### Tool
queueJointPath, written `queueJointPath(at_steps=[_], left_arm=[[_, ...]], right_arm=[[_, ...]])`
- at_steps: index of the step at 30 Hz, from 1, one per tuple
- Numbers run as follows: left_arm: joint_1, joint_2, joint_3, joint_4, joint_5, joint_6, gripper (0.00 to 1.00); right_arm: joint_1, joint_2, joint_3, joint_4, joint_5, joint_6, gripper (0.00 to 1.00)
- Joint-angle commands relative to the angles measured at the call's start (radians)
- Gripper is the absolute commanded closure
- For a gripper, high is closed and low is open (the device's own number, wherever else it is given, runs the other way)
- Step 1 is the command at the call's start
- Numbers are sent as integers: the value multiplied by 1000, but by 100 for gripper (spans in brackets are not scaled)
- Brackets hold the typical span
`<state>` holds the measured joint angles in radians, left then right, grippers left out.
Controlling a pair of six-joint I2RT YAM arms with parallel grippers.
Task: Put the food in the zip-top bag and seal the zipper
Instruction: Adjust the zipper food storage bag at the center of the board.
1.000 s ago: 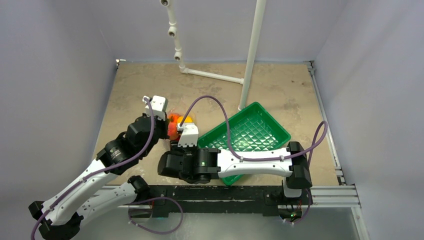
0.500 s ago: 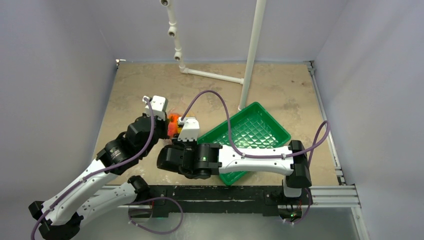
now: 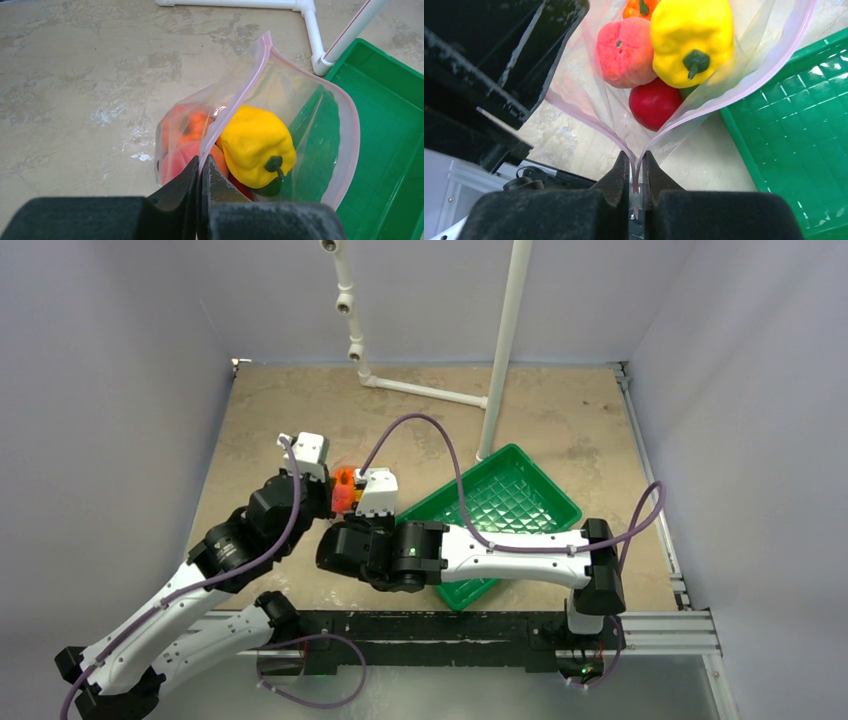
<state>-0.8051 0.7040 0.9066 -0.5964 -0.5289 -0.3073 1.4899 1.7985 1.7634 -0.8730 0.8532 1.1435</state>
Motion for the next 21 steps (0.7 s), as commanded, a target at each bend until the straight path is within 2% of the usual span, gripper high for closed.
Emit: queueJointPath(at_steps=[1, 11, 21], left_arm=[[7, -50, 28, -25, -29, -56, 100], [6, -54, 53, -97, 93, -194, 100], [6, -61, 34, -121, 202, -326, 100]], right_arm=[[-33, -115, 1, 45, 18, -132, 100], [-143, -233, -109, 12, -8, -215, 100], [-281, -332, -240, 76, 20, -372, 100]])
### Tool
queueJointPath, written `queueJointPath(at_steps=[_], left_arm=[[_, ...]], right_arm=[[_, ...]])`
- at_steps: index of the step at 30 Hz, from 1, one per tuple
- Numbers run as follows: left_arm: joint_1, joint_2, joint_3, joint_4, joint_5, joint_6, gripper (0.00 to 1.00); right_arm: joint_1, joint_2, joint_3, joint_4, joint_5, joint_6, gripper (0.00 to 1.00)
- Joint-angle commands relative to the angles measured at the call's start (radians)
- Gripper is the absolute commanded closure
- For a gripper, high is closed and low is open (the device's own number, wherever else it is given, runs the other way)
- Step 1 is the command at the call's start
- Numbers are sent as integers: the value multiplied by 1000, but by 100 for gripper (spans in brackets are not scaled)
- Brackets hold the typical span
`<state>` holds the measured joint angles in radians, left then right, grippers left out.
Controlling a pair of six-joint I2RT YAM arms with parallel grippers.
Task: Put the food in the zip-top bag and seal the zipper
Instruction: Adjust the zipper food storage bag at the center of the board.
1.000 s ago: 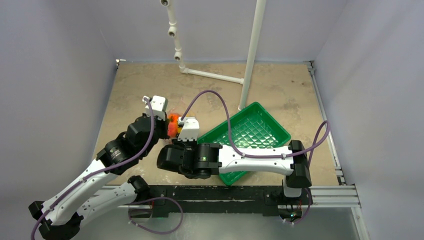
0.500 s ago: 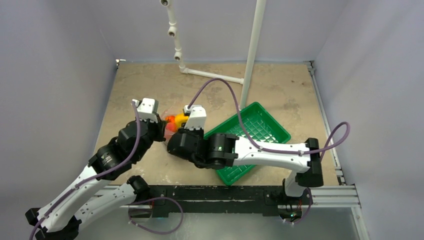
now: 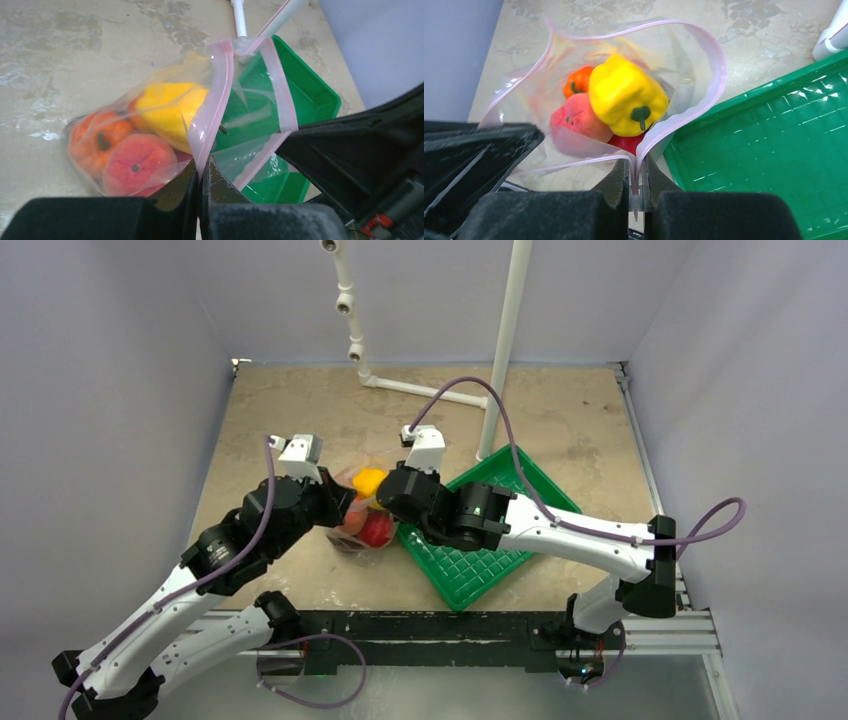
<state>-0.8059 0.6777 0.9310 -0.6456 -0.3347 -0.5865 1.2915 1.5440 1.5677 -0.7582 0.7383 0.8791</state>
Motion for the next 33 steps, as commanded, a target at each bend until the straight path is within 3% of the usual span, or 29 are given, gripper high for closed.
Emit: queueJointPath(at_steps=[1, 10, 15, 18, 22, 28, 33], left_arm=[[8, -41, 5, -74, 11, -55, 100], [7, -100, -33, -78, 101, -129, 100], [7, -153, -15, -132, 48, -167, 100], [7, -179, 29, -198, -26, -179, 100], [7, -177, 110, -274, -91, -162, 88], [7, -154, 239, -334, -150, -113, 68], [7, -125, 333, -337, -131, -25, 61]], right_arm=[[-95, -81, -55, -32, 138, -120, 100], [-196, -60, -61, -91, 216, -122, 100], [-195, -103, -53, 119, 141, -338, 100], [-195, -152, -95, 296, 22, -513, 100], [-184, -186, -129, 412, -156, -651, 100], [-111, -198, -179, 529, -290, -838, 100], [-68, -171, -180, 545, -414, -973, 100]])
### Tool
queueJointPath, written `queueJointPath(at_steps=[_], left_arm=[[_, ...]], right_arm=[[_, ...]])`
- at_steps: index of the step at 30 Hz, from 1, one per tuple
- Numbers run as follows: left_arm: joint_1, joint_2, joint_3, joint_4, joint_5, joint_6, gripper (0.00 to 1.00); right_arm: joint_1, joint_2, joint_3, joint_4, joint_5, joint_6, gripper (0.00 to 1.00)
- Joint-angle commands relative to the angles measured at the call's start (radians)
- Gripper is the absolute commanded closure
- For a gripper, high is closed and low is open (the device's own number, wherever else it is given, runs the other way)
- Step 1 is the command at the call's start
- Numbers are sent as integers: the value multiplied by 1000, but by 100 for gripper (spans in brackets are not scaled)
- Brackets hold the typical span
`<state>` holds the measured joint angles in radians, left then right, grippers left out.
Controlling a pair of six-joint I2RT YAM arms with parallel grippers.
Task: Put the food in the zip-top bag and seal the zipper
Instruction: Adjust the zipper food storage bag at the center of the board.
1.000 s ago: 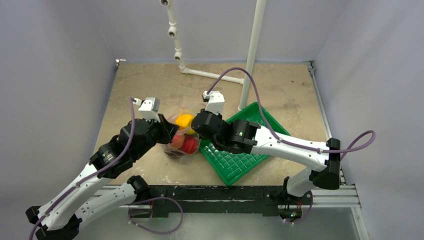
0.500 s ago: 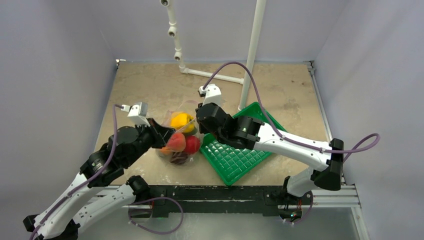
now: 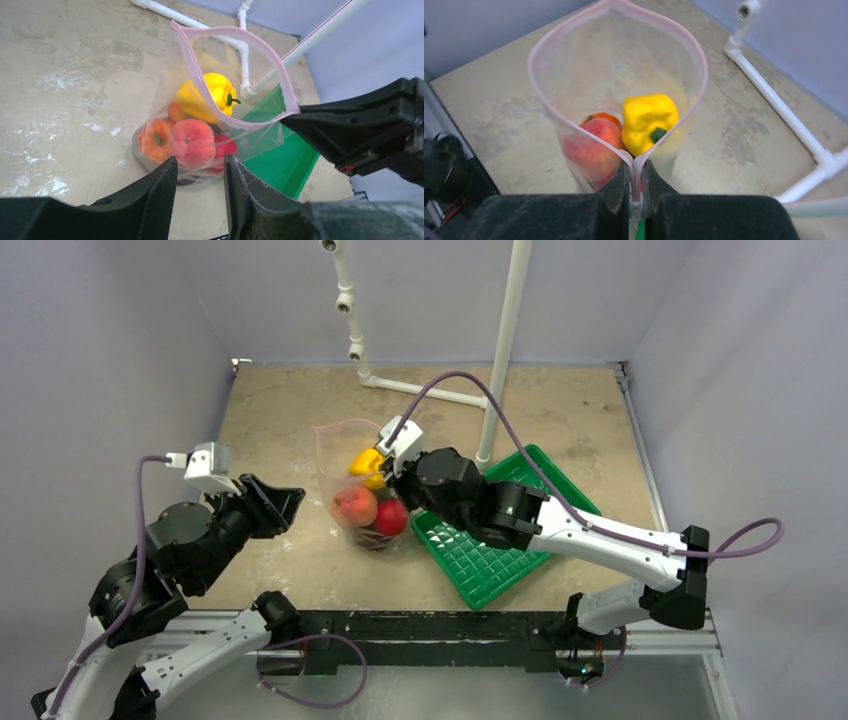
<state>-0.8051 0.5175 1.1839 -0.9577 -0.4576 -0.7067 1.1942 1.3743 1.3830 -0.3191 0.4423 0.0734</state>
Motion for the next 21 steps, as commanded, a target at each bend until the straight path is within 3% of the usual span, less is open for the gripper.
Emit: queueJointPath(at_steps=[1, 7, 14, 21], left_arm=[[7, 44, 100, -23, 5, 120, 60], [7, 64, 160, 34, 126, 279, 54], [6, 56, 154, 138, 335, 413, 48], [7, 92, 170, 208, 510, 495, 47]], right_arm=[[33, 6, 6, 106, -145, -187, 100], [61, 2, -4, 98, -306, -307, 100], [85, -77, -63, 123, -394, -430, 100], [114, -56, 30, 34, -419, -512, 100]])
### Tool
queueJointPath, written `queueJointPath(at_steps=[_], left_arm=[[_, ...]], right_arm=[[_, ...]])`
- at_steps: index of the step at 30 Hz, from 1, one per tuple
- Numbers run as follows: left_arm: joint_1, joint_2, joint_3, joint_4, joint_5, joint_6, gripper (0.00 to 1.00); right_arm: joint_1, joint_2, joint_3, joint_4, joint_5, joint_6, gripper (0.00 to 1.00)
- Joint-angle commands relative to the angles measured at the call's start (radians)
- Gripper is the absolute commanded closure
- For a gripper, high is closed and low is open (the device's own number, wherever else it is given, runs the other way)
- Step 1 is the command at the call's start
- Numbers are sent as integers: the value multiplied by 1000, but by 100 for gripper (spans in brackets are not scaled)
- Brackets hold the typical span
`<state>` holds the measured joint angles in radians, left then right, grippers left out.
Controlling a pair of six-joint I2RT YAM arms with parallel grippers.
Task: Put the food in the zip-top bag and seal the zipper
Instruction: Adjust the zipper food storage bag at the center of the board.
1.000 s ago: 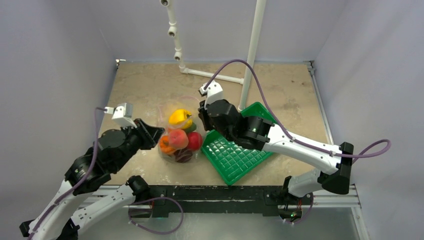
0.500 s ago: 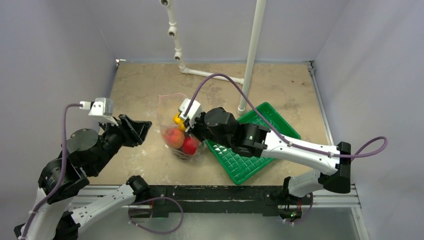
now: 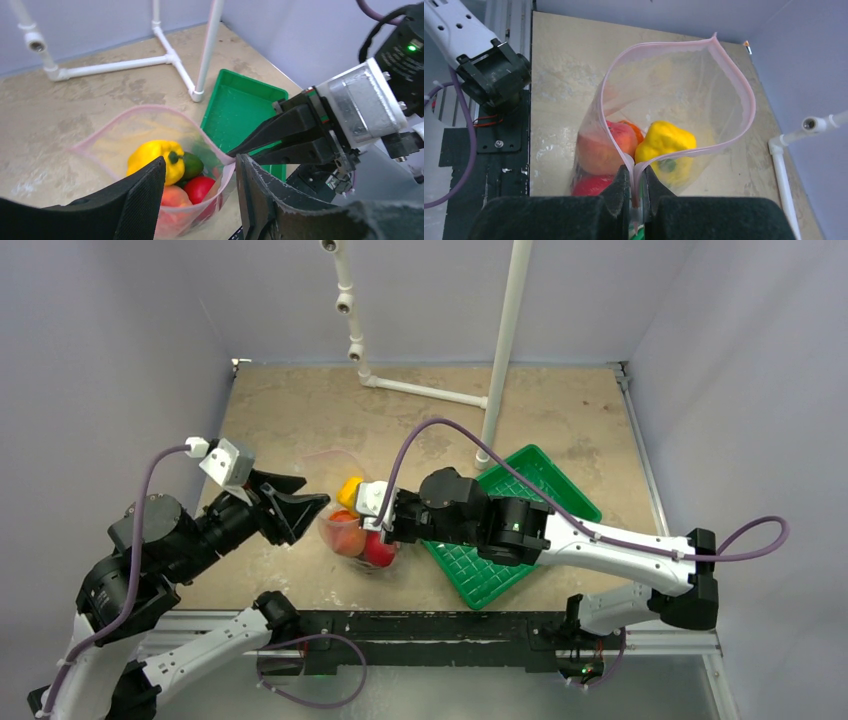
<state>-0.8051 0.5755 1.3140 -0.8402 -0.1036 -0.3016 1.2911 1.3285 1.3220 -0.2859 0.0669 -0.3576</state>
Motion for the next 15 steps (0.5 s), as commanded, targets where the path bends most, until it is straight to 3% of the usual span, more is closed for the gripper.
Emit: queueJointPath(at_steps=[1, 15], left_arm=[[6, 42, 44, 94, 177, 101, 47], [6, 55, -26, 153, 475, 291, 48]], right_arm=[[21, -4, 104, -18, -44, -92, 100], [71, -5, 173, -131, -138, -158, 100]])
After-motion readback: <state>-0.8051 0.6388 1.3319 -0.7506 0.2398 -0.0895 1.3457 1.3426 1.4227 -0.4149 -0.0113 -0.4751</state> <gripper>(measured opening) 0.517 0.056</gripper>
